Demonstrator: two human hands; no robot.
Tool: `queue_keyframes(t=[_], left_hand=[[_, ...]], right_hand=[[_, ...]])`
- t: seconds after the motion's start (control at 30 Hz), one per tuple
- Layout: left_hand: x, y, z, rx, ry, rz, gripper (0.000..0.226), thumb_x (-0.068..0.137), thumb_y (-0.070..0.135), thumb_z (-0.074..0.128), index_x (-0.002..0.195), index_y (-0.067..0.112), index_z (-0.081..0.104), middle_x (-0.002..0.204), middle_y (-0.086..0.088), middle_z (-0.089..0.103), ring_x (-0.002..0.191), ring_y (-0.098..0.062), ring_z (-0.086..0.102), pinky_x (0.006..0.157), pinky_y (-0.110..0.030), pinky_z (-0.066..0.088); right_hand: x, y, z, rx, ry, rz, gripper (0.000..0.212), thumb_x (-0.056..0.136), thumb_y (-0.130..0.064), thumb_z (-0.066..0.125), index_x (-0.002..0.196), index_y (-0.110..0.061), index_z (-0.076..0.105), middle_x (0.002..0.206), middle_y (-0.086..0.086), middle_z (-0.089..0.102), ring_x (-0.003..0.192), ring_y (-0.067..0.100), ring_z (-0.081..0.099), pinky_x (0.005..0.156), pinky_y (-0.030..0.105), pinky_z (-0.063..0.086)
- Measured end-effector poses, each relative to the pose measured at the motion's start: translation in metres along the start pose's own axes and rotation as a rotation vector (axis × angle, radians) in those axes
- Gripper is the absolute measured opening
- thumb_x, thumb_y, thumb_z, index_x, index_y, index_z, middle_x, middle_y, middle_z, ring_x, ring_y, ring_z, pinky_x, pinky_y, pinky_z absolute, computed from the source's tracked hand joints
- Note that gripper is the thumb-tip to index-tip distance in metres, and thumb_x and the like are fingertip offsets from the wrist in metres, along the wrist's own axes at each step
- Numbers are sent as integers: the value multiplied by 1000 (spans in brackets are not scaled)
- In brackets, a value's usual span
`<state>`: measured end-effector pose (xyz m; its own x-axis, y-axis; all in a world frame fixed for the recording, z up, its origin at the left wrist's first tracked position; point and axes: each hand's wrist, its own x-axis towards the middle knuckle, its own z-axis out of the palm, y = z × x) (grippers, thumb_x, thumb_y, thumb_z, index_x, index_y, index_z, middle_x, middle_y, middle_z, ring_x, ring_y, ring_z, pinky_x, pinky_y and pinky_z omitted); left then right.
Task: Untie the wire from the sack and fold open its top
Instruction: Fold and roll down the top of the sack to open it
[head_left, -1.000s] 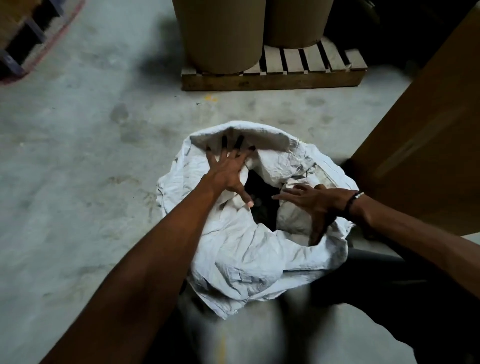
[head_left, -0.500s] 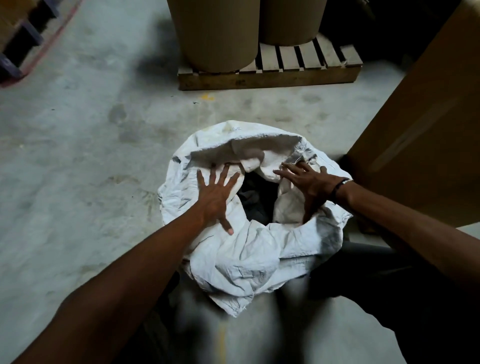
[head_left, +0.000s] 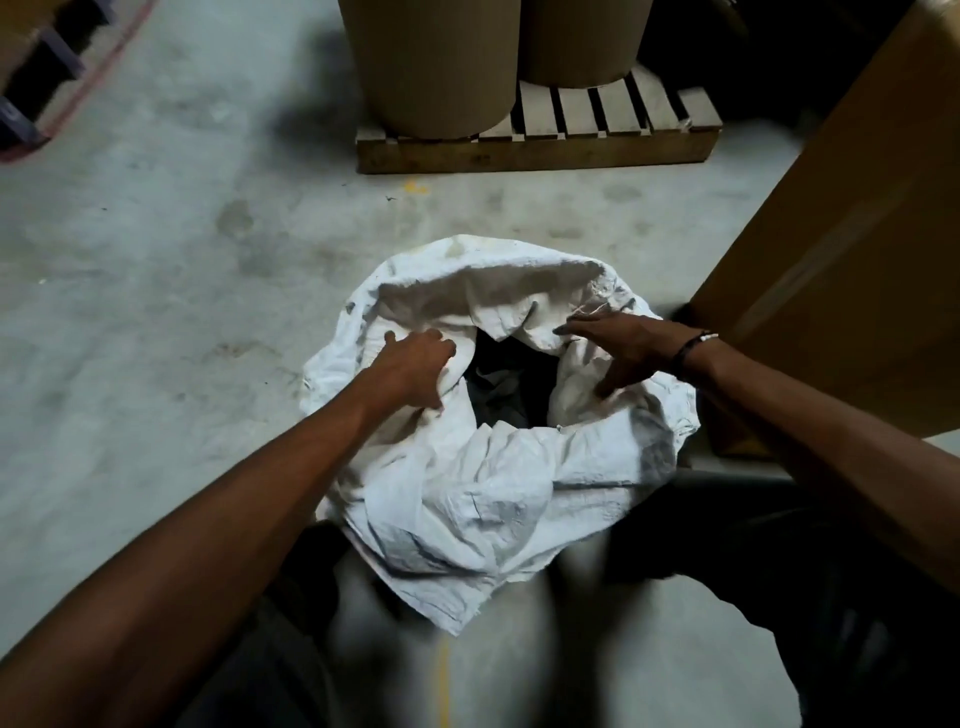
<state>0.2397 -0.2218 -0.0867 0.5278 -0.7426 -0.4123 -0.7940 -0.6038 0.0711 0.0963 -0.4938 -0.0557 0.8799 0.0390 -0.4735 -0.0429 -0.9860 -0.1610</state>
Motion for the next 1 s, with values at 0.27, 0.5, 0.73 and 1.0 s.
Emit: queue_keyframes(t=[0.27, 0.5, 0.73, 1.0], left_hand=[[0, 69, 20, -392, -159, 174, 66, 92, 54, 70, 139, 9, 57, 138, -12, 64, 123, -28, 61, 101, -36, 50], [6, 73, 37, -310, -639, 159, 124, 57, 110, 31, 161, 43, 19, 172, 7, 23, 162, -23, 9, 127, -50, 0], [-29, 73, 44, -302, -748, 14, 129, 40, 116, 34, 154, 56, 31, 169, 10, 33, 162, -17, 6, 129, -46, -1], [-13, 55, 9, -843, -500, 99, 87, 91, 85, 32, 162, 34, 29, 168, 13, 25, 155, -7, 24, 126, -33, 18]], right_hand=[[16, -26, 20, -59, 38, -148, 66, 98, -36, 64, 156, -18, 40, 152, 10, 54, 137, 33, 52, 112, 43, 40], [28, -2, 27, -143, -137, 55, 96, 91, -77, 47, 165, -34, 4, 174, 5, 2, 161, 31, 5, 128, 56, 15], [20, 12, 21, 18, -86, 276, 105, 79, -95, 33, 164, -42, 3, 174, 4, -8, 161, 33, -4, 129, 58, 4], [21, -13, 42, -99, -62, 262, 119, 58, -103, 45, 159, -53, 5, 174, 3, -9, 159, 42, -5, 121, 72, -2]])
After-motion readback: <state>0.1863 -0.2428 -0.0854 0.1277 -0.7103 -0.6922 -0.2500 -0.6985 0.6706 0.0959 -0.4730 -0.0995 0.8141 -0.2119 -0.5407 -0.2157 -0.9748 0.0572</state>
